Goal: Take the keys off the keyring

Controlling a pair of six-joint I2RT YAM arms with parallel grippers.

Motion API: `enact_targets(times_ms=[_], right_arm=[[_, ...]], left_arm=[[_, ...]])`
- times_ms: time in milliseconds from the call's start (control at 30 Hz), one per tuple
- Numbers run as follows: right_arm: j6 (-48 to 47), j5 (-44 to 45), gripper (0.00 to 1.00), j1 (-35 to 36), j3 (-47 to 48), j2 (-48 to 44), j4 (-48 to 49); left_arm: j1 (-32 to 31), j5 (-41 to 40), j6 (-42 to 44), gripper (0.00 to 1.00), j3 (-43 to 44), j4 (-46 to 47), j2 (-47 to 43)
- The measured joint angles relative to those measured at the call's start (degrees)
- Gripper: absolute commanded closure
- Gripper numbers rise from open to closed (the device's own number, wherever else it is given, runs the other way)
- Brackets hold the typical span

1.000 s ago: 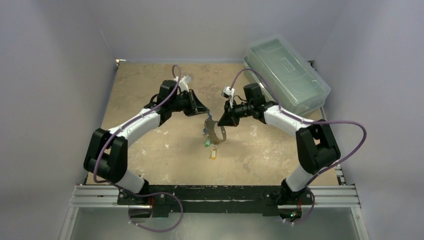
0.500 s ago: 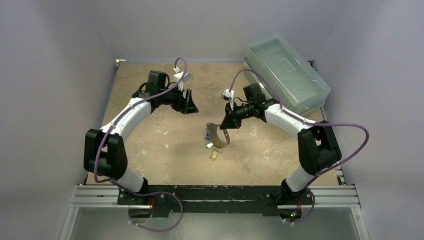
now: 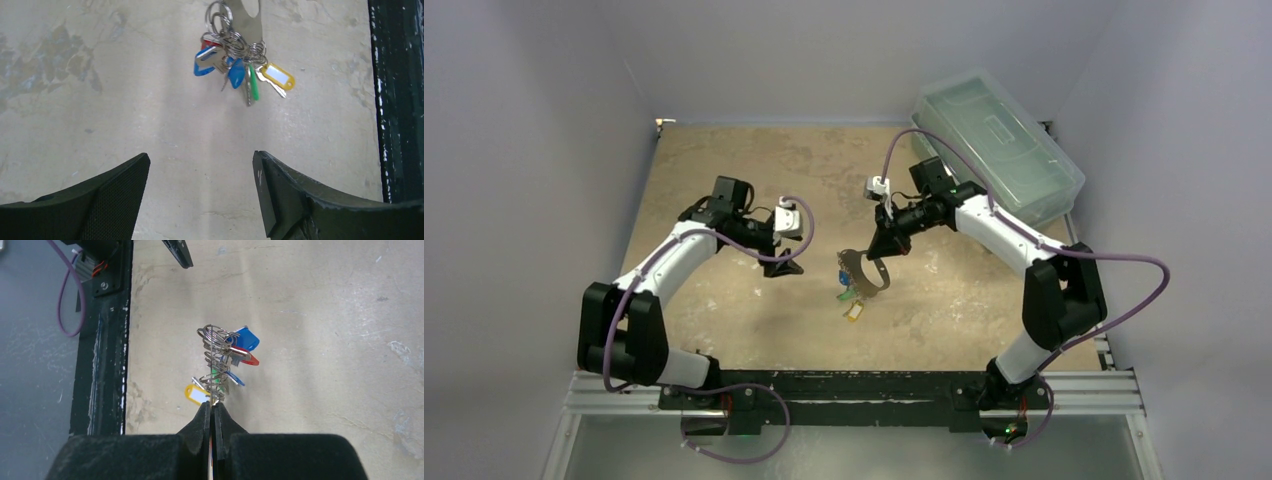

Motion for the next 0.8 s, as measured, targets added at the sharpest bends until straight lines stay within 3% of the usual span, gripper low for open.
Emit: enact_targets(times_ms=[167,400,667,800], right_arm=[[-4.15,-0.15,1.00,0.42,2.51,0.00,-5.77],[-6.01,-0.87,1.00,3.13,4.48,0.00,-9.33],[-6.49,-1.01,1.00,4.63,5.46,-0.48,-11.06],[-6.82,-1.01,1.00,4.66,5.62,-1.29,-11.67]], left_arm=[[-1.11,3.06,7.28,0.25,-1.49,-1.09,0.00],[-6.84,4.02,7.06,0.28,-2.23,3.72,0.50],[-10.08,4.85,3.74,0.47,-3.58,9.25,1.20],[-11.02,5.99,3.78,0.49,-4.52,8.98,1.20]])
